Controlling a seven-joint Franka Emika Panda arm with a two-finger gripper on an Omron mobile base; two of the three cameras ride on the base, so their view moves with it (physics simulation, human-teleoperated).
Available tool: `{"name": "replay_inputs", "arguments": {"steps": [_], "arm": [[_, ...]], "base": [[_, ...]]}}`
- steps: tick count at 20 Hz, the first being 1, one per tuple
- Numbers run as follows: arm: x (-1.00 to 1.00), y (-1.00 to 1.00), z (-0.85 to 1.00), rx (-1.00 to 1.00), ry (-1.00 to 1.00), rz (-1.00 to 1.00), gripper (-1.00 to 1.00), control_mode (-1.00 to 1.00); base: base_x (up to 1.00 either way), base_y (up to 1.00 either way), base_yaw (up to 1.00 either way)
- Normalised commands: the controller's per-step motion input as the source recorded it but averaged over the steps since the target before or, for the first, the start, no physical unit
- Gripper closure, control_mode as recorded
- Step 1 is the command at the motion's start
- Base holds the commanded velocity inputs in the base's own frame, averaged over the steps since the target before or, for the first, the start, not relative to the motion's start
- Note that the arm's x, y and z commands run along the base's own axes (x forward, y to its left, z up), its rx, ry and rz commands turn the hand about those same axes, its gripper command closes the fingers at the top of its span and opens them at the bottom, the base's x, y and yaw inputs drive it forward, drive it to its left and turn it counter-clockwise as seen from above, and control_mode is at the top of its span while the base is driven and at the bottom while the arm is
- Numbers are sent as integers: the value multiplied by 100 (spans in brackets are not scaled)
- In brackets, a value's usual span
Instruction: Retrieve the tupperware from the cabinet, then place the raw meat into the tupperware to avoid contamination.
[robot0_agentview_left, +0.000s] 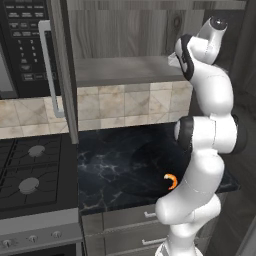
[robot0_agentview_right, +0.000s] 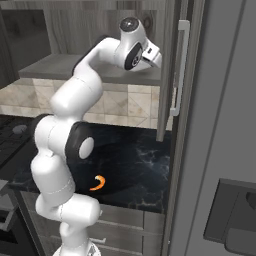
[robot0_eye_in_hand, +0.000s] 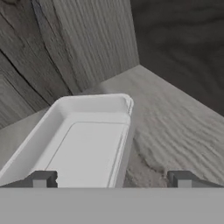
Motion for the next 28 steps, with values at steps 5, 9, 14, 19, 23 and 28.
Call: {"name": "replay_inputs", "arguments": {"steps": [5, 9, 14, 19, 23, 28], "arm": [[33, -14, -3, 0, 0, 0, -100, -100], [38, -11, -1, 0, 1, 0, -100, -100], [27, -9, -8, 0, 3, 0, -100, -100], [18, -4, -15, 0, 3, 0, -100, -100], [14, -3, -17, 0, 3, 0, -100, -100], [0, 0, -33, 0, 3, 0, -100, -100]], "base": [[0, 0, 0], [0, 0, 0], [0, 0, 0], [0, 0, 0], [0, 0, 0], [0, 0, 0]]}}
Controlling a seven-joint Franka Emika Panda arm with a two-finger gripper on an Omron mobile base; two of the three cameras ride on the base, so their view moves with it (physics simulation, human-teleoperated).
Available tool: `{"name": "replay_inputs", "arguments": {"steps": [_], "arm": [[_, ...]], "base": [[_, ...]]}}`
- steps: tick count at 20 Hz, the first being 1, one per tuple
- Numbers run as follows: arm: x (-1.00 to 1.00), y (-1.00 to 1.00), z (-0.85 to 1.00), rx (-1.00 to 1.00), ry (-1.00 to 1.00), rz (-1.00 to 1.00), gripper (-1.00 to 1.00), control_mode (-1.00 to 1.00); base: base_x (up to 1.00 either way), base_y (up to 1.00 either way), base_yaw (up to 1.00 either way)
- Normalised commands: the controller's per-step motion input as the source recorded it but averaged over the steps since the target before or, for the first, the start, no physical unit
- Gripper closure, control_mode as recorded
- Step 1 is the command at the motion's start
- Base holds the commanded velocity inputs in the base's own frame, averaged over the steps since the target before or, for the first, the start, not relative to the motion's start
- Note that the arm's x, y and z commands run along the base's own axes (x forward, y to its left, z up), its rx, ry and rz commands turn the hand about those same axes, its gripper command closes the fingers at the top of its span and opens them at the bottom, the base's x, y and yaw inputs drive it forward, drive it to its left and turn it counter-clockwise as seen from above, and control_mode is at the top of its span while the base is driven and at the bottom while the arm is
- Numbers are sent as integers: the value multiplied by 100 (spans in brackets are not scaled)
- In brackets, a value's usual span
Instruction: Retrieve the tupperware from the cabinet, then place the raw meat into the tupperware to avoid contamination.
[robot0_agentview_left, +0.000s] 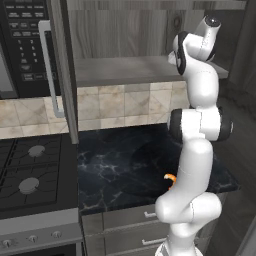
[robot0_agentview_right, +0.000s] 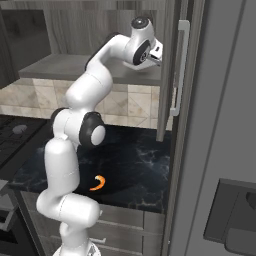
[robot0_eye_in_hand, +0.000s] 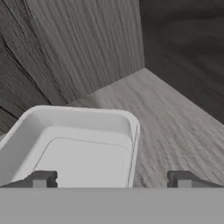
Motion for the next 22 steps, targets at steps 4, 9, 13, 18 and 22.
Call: {"name": "replay_inputs", "arguments": {"steps": [4, 9, 13, 18, 22], "arm": [[0, 0, -30, 0, 0, 0, 100, -100], [1, 0, -3, 0, 0, 0, 100, -100], [1, 0, 0, 0, 0, -1, 100, -100], [0, 0, 0, 0, 0, -2, 100, -100], [-5, 2, 0, 0, 0, 0, 100, -100]], "base": [[0, 0, 0], [0, 0, 0], [0, 0, 0], [0, 0, 0], [0, 0, 0]]}}
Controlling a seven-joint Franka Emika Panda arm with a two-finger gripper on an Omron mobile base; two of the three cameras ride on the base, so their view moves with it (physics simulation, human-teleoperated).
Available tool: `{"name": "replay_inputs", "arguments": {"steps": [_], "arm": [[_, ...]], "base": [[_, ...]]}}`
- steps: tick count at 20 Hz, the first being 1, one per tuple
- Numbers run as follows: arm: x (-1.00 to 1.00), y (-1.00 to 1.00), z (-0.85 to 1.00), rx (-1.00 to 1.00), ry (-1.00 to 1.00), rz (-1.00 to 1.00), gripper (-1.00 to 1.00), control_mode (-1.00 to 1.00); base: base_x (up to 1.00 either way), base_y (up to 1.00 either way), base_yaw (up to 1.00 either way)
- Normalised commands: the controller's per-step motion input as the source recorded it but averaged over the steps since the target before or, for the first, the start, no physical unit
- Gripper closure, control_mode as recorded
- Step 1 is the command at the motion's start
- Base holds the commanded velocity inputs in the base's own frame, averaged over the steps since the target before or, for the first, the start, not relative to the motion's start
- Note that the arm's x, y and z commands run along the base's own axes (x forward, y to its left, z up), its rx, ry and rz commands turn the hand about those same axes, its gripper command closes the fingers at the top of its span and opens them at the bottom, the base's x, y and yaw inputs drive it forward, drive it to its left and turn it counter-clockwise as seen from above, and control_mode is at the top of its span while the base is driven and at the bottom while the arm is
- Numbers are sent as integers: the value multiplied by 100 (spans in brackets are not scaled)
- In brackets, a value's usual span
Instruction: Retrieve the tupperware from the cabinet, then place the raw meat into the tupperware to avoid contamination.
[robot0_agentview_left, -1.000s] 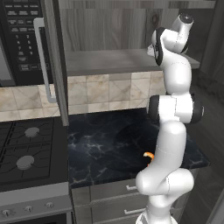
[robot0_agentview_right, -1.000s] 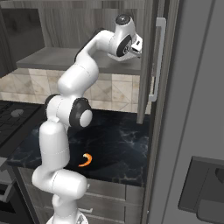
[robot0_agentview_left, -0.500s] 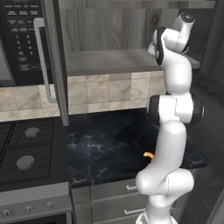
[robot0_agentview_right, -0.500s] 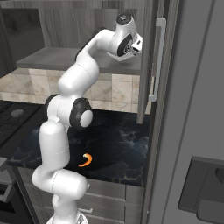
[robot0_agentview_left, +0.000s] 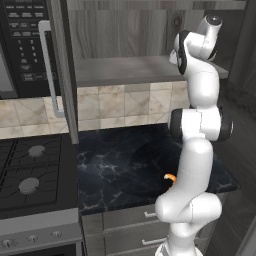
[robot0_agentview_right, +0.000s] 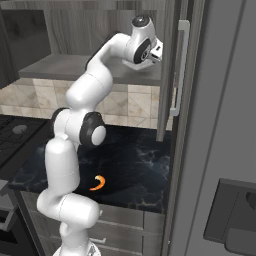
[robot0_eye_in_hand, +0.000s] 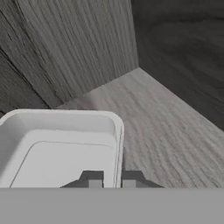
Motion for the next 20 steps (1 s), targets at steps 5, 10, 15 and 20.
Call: {"name": "replay_inputs", "arguments": {"steps": [5, 10, 15, 20], "arm": [[-27, 19, 1, 0, -3, 0, 100, -100], [-46, 31, 0, 0, -7, 0, 100, -100], [-51, 36, 0, -1, -5, 1, 100, -100], [-58, 41, 0, -2, -3, 2, 100, -100]], "base": [[0, 0, 0], [0, 0, 0], [0, 0, 0], [0, 0, 0]]}}
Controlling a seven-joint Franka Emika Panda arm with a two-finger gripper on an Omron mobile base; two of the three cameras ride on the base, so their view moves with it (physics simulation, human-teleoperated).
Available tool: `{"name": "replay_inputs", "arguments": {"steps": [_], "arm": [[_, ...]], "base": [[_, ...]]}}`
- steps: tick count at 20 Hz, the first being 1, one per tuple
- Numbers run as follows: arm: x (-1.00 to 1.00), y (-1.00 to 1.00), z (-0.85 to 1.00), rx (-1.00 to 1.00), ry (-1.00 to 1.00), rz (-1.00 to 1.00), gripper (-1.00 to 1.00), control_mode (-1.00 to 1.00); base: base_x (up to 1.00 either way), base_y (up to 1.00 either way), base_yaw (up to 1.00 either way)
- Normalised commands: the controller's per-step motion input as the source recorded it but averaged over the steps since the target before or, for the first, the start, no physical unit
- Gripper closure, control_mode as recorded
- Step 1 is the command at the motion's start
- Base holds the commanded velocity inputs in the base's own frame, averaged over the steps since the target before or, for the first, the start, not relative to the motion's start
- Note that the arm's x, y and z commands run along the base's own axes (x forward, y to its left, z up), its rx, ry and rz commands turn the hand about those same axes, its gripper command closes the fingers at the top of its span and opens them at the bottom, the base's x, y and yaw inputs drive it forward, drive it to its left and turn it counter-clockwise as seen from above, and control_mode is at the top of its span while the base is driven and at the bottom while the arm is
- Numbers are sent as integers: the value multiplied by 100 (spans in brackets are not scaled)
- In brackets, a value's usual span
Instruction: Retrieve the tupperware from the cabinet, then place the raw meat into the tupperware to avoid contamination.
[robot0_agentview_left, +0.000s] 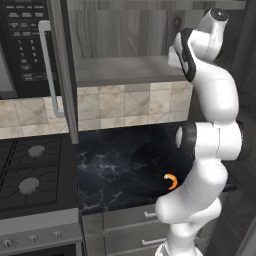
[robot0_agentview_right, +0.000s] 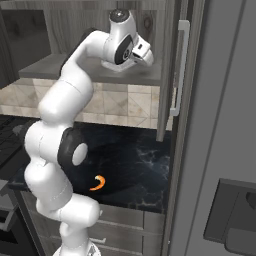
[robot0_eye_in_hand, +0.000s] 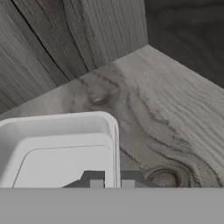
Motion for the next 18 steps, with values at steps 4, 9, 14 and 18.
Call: {"name": "replay_inputs", "arguments": {"steps": [4, 9, 14, 18], "arm": [[-63, 40, -1, -3, -3, 2, 100, -100], [-75, 34, -11, -3, -1, 5, 100, -100], [-76, 34, -20, -4, 0, 6, 100, -100], [-73, 34, -27, -3, 0, 7, 100, -100]], "base": [[0, 0, 0], [0, 0, 0], [0, 0, 0], [0, 0, 0]]}}
